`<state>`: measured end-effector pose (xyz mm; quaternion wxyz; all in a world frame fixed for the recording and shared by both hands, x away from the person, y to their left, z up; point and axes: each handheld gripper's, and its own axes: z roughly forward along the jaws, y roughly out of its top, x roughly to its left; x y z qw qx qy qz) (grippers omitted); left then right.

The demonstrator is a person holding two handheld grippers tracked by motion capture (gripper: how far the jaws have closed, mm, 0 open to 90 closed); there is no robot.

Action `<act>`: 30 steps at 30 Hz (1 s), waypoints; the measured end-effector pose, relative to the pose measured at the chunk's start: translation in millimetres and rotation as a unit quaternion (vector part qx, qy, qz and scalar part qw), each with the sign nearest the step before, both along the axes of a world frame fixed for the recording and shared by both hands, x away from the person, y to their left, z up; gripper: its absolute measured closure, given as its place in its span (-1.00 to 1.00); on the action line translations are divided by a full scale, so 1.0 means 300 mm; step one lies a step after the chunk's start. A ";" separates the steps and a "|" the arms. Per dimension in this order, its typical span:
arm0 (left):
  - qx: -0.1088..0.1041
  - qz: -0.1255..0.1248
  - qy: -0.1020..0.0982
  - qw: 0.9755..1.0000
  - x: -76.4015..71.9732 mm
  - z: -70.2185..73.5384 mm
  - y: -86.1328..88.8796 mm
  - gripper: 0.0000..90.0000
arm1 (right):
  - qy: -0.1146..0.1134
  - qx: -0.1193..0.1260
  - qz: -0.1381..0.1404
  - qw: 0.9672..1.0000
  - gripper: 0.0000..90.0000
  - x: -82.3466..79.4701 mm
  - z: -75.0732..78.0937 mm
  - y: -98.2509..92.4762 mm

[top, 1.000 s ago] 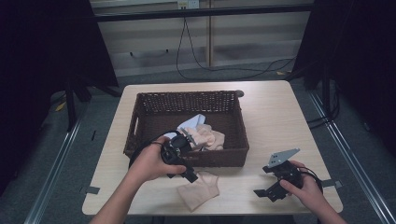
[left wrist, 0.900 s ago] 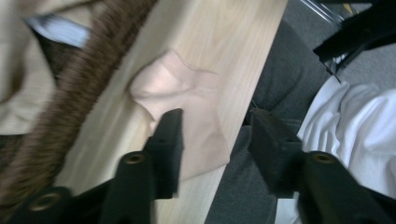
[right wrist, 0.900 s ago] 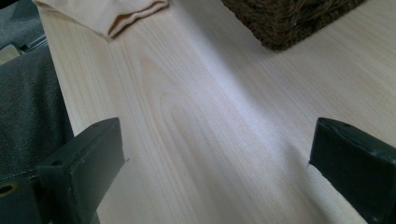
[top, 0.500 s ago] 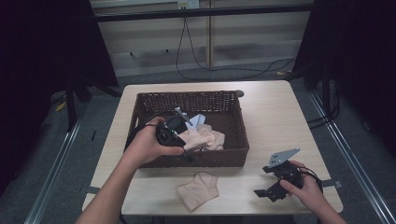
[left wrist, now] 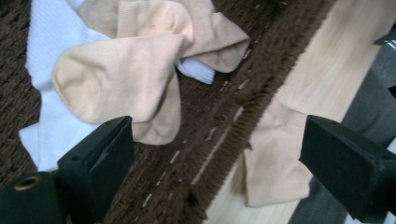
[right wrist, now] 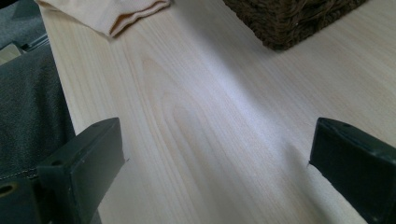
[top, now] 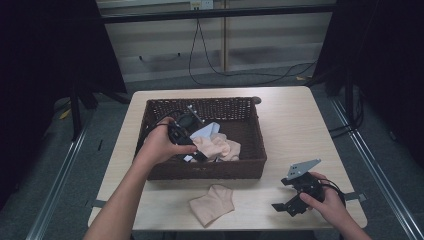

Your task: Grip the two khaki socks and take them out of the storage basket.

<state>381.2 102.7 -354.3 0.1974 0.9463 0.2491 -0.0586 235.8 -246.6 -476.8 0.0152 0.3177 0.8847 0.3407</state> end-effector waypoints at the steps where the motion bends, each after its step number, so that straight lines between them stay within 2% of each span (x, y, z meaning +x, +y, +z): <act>1: -0.002 0.005 0.001 1.000 0.004 -0.004 -0.001 -0.78 | 0.001 0.000 0.000 1.000 -0.95 0.000 0.000 0.000; 13: 0.015 0.027 -0.004 1.000 0.081 -0.051 -0.013 -0.76 | -0.001 0.000 0.001 1.000 -0.95 0.000 0.000 0.000; 17: 0.023 0.037 0.001 0.999 0.108 -0.075 -0.014 -0.75 | -0.001 -0.001 0.002 1.000 -0.95 0.000 -0.001 0.001; 20: 0.028 0.040 0.001 0.999 0.126 -0.095 -0.016 -0.68 | -0.001 0.002 0.003 1.000 -0.95 0.000 -0.001 0.001; 22: 0.029 0.049 -0.007 0.998 0.134 -0.106 -0.020 -0.63 | -0.001 0.000 0.002 1.000 -0.95 0.000 0.000 0.000; 30: 0.033 0.052 -0.003 0.998 0.164 -0.159 -0.033 -0.49 | -0.001 0.002 0.004 1.000 -0.95 0.000 -0.001 0.001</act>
